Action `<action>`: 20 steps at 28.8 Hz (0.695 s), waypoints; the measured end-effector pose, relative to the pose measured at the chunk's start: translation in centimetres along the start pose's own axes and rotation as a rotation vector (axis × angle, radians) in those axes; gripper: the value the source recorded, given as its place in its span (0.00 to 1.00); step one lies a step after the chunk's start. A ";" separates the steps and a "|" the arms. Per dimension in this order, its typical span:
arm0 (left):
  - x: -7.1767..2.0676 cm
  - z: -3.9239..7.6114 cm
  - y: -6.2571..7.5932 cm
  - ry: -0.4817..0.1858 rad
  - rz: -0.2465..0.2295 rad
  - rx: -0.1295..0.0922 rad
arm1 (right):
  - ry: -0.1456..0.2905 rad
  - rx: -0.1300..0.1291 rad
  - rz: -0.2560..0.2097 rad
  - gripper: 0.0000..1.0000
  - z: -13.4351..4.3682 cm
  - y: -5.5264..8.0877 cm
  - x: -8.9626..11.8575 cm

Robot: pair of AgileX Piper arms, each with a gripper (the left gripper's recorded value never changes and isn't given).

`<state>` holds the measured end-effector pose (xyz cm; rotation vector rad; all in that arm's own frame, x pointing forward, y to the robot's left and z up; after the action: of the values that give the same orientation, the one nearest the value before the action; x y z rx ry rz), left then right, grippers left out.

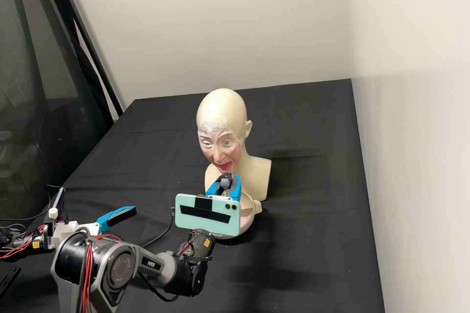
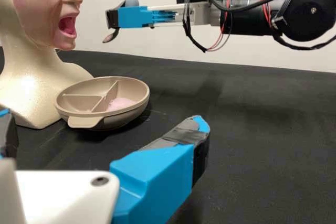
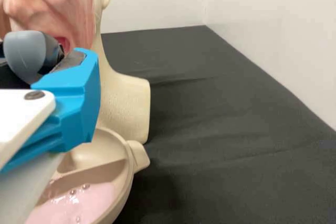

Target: Feed the grandma with a spoon

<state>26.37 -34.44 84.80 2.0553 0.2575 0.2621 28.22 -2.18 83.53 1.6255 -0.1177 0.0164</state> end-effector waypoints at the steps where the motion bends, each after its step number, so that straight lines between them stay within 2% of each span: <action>1: 0.00 0.0 0.0 0.000 0.000 0.000 | 0.002 0.001 0.005 0.00 -0.1 0.1 0.0; 11: -0.01 -0.1 0.0 0.005 0.001 -0.001 | 0.016 0.007 -0.008 0.00 -1.2 -0.1 0.9; 16: -0.02 -0.3 0.1 0.010 0.003 -0.002 | 0.042 0.007 -0.001 0.00 -1.9 0.0 1.5; 20: -0.03 -0.3 0.1 0.011 0.003 -0.002 | 0.033 0.011 0.003 0.00 -2.2 0.3 1.7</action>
<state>26.25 -34.23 85.02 2.0532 0.2610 0.2756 30.04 -0.10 84.11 1.6359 -0.0949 0.0457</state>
